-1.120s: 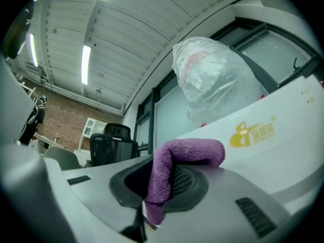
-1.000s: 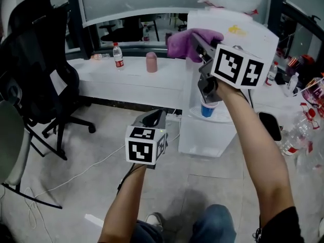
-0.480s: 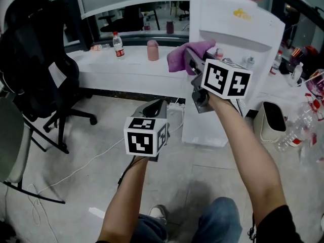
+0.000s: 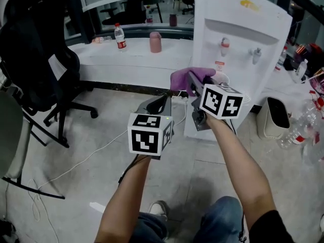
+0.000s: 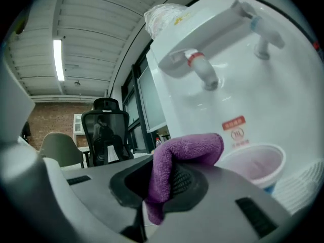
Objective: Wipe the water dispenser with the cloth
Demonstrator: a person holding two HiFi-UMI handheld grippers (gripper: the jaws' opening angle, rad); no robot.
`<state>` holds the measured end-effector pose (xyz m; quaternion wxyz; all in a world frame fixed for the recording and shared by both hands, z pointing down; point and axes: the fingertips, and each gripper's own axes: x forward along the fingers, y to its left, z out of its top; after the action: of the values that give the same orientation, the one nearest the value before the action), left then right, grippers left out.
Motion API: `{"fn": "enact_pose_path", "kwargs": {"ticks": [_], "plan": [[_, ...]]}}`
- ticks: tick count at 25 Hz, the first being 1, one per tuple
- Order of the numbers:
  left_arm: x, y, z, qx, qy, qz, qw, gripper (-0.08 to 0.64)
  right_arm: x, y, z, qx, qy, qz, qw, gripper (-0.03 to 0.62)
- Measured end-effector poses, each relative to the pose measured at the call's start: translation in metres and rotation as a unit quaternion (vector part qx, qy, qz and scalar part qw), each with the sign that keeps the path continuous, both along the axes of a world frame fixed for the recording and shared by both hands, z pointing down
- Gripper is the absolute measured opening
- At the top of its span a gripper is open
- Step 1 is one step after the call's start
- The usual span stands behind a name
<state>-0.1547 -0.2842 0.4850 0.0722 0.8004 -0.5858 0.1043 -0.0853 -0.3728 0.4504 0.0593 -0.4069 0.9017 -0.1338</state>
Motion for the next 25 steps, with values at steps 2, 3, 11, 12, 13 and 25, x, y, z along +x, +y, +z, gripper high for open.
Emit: {"fn": "enact_pose_path", "kwargs": {"ticks": [2, 3, 11, 12, 13, 25], "plan": [[0.003, 0.0, 0.007, -0.006, -0.002, 0.001, 1.0, 0.029, 0.001, 0.001, 0.026, -0.021, 0.002, 0.0, 1.0, 0.046], [0.004, 0.0, 0.011, -0.01, -0.002, 0.002, 0.9999, 0.029, 0.001, 0.002, 0.038, -0.03, 0.003, -0.001, 1.0, 0.046], [0.009, 0.004, 0.029, -0.023, -0.019, 0.009, 0.9995, 0.029, 0.006, 0.002, 0.107, -0.072, 0.017, 0.007, 0.997, 0.046], [0.01, 0.006, 0.033, -0.025, -0.021, 0.011, 0.9994, 0.029, 0.005, 0.005, 0.113, -0.069, 0.027, 0.004, 0.997, 0.046], [0.011, 0.007, 0.036, -0.026, -0.023, 0.013, 0.9993, 0.028, 0.002, 0.009, 0.119, -0.059, 0.045, -0.004, 0.997, 0.046], [0.036, -0.002, 0.051, -0.014, -0.014, 0.039, 0.999, 0.028, 0.003, 0.004, 0.168, -0.011, 0.147, -0.012, 0.989, 0.046]]}}
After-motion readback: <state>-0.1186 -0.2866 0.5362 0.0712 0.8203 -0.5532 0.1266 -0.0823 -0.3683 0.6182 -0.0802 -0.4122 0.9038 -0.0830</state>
